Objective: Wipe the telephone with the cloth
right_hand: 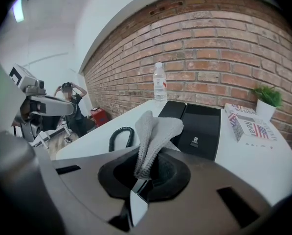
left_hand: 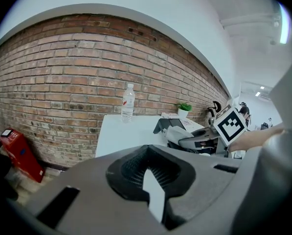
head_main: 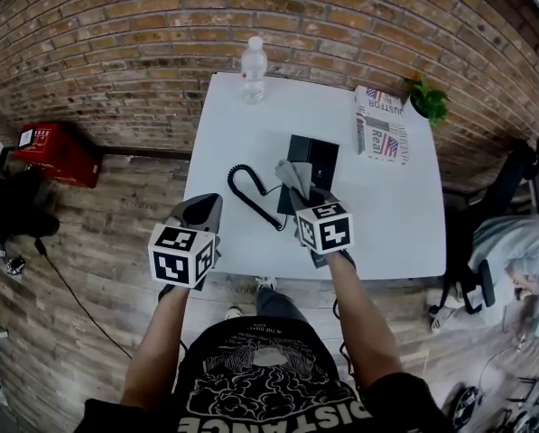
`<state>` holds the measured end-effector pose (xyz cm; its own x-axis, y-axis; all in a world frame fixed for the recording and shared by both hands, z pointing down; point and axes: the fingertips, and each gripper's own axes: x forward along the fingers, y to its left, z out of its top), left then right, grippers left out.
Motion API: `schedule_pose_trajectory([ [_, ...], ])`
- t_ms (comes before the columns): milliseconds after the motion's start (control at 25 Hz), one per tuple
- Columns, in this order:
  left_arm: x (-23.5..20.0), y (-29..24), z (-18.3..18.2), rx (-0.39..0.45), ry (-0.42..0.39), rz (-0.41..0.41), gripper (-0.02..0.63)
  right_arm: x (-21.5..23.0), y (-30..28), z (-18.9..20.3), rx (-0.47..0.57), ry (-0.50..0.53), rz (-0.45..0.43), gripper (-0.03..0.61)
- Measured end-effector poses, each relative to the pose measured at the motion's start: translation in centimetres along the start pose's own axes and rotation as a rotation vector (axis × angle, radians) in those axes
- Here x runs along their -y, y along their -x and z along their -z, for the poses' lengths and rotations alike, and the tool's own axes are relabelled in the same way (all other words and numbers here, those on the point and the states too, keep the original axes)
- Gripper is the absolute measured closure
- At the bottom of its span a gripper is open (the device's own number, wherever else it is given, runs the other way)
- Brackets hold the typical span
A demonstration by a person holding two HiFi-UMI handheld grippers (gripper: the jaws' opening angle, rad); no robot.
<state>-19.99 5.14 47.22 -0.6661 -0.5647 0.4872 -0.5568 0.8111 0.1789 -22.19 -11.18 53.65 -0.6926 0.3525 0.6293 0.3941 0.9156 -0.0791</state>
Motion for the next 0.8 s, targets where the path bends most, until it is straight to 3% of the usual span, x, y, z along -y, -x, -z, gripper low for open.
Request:
schedule_pose_trajectory([
  [800, 1.1, 3.0, 3.4, -0.021, 0.004, 0.013, 0.607, -3.6, 1.4, 4.8, -0.056, -0.012, -0.022, 0.566],
])
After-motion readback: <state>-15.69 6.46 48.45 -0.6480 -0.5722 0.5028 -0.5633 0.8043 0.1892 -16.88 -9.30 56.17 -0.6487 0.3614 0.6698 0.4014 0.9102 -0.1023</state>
